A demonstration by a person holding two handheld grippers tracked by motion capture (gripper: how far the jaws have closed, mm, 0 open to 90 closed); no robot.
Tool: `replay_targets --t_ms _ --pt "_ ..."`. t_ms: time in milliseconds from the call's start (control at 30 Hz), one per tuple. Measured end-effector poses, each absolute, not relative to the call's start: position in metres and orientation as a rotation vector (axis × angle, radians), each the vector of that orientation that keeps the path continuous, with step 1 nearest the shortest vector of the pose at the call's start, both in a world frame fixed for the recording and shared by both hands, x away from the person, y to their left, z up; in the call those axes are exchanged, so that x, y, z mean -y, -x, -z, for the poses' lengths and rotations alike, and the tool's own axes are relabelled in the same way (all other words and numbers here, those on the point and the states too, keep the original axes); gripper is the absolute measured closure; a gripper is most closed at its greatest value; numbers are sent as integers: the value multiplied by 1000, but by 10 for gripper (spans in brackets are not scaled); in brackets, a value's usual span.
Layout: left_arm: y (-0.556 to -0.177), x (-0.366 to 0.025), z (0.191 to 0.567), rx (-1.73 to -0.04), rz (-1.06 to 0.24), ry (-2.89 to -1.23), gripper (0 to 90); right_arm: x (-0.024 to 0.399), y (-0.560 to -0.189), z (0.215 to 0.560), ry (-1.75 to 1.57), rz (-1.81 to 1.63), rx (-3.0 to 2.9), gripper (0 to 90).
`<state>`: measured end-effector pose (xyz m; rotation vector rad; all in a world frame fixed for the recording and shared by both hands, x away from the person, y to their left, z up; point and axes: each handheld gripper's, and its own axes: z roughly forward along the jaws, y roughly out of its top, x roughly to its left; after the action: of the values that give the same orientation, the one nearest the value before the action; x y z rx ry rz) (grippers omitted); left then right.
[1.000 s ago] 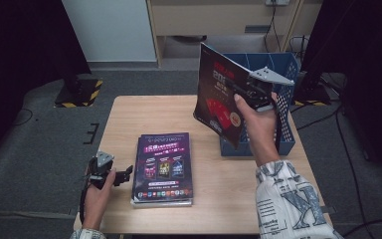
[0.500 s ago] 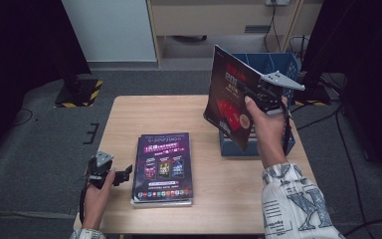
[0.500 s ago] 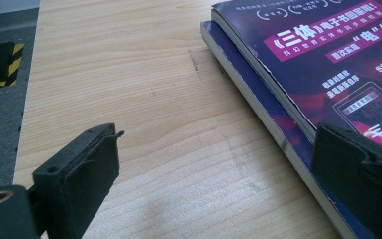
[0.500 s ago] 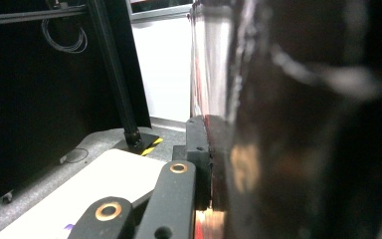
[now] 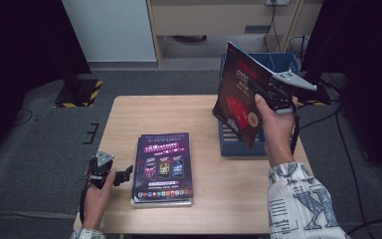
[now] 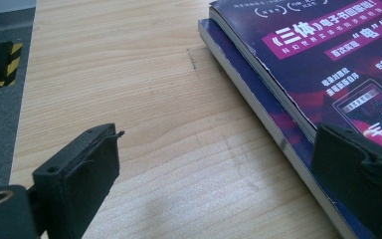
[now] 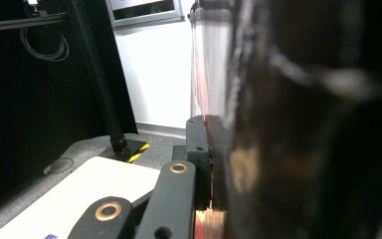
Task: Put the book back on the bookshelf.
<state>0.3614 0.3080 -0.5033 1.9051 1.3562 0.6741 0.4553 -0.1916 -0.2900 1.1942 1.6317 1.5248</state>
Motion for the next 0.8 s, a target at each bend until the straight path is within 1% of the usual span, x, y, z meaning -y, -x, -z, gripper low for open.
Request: replay_targets --t_ms 533,800 --pt "-361 -307 503 -1351 -675 -1912 44 206 -453 290 -1214 -1502 -1601 866" --pt "-361 -307 503 -1351 -676 -1911 44 208 -446 287 -1201 -1505 -1606 865"
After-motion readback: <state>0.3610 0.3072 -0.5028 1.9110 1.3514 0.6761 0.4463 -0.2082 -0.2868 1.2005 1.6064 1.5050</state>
